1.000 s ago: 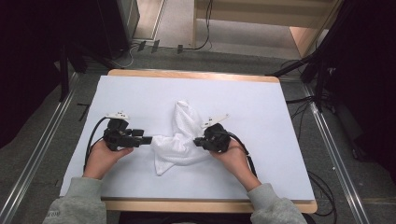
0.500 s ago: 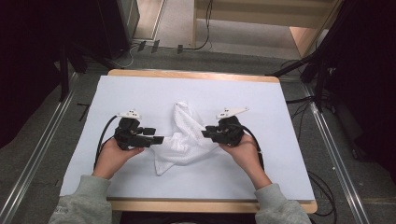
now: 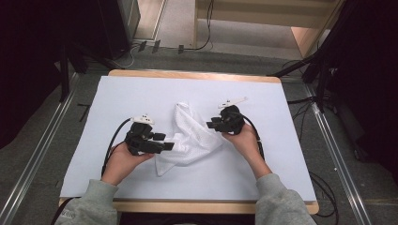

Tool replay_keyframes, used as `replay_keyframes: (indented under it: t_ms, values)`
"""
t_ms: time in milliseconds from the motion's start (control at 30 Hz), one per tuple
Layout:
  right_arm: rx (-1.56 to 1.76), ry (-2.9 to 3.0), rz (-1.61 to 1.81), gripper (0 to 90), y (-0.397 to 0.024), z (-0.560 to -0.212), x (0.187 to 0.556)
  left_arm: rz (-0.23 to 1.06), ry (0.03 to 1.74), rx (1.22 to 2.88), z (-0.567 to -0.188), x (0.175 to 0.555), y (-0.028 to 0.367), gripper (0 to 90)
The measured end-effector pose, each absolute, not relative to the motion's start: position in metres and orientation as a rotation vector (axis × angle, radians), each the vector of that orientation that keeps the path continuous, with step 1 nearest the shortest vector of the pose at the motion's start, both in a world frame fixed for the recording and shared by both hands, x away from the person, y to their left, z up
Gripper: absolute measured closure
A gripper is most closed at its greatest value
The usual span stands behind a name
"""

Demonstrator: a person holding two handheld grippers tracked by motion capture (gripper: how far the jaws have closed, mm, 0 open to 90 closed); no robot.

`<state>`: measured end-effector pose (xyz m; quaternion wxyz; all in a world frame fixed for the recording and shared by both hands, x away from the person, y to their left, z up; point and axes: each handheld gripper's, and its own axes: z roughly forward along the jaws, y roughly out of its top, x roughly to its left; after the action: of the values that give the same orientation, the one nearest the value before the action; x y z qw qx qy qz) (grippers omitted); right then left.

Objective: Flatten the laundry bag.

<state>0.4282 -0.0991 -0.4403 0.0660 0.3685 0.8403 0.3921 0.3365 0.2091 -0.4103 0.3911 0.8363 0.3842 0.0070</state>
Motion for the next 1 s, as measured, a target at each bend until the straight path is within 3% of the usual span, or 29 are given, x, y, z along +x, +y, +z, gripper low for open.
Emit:
replay_keyframes:
  t_ms: [367, 500, 600, 667, 733, 767, 900, 1000]
  values:
    - [1.106, 2.578, 1.177, 49.8, -0.076, -0.460, 0.452, -0.014, 1.011, 2.170, -0.429, 0.336, 0.204, 56.7]
    - [1.115, 2.604, 1.175, 49.1, -0.067, -0.469, 0.456, -0.019, 1.016, 2.203, -0.438, 0.334, 0.200, 76.3]
    - [1.100, 2.610, 1.175, 53.3, -0.065, -0.469, 0.456, -0.035, 1.008, 2.208, -0.440, 0.333, 0.199, 86.1]
    - [1.094, 2.612, 1.169, 55.1, -0.064, -0.469, 0.455, -0.040, 1.006, 2.205, -0.440, 0.333, 0.201, 87.5]
    - [1.064, 2.605, 1.148, 65.7, -0.061, -0.469, 0.452, -0.042, 1.020, 2.189, -0.439, 0.334, 0.205, 89.2]
    - [1.064, 2.605, 1.148, 65.7, -0.061, -0.469, 0.452, -0.042, 1.020, 2.189, -0.439, 0.334, 0.205, 89.2]
    - [1.064, 2.597, 1.119, 87.3, -0.060, -0.469, 0.449, -0.036, 1.055, 2.153, -0.435, 0.336, 0.219, 89.6]
    - [1.092, 2.603, 1.095, 90.0, -0.061, -0.467, 0.451, -0.030, 1.084, 2.117, -0.433, 0.336, 0.229, 89.7]
